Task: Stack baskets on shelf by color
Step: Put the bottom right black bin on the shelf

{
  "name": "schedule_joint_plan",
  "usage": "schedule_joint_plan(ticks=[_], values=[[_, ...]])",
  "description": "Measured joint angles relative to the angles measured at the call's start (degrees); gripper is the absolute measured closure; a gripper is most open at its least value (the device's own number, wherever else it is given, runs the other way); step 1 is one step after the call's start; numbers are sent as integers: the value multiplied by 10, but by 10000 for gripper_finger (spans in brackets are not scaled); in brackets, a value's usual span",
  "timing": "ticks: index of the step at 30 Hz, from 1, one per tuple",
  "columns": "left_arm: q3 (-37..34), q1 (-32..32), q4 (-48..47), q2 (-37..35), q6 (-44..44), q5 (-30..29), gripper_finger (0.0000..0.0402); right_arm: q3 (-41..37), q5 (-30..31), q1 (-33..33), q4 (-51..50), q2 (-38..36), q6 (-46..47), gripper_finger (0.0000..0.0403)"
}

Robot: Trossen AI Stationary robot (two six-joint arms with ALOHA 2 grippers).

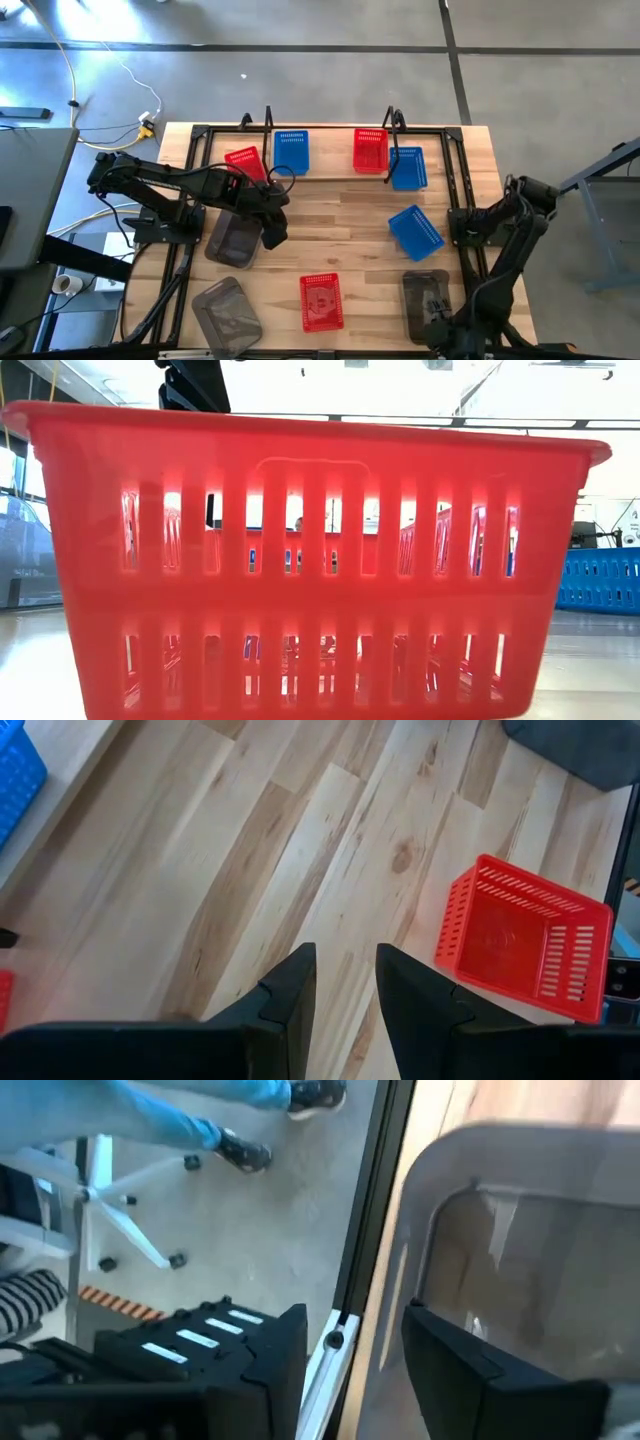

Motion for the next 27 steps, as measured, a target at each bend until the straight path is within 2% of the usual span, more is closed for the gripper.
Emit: schedule_joint_plan(ticks=[11,16,22,27], values=[[0,0,0,0,0,0,303,0,-12,0,-4,58,40,260],[0,0,0,0,0,0,303,0,-13,0,-13,70,55,304],[0,0,0,0,0,0,303,0,-21,0,-17,70,62,385],[0,0,0,0,0,0,303,13,-27,0,-39,69,60,394]])
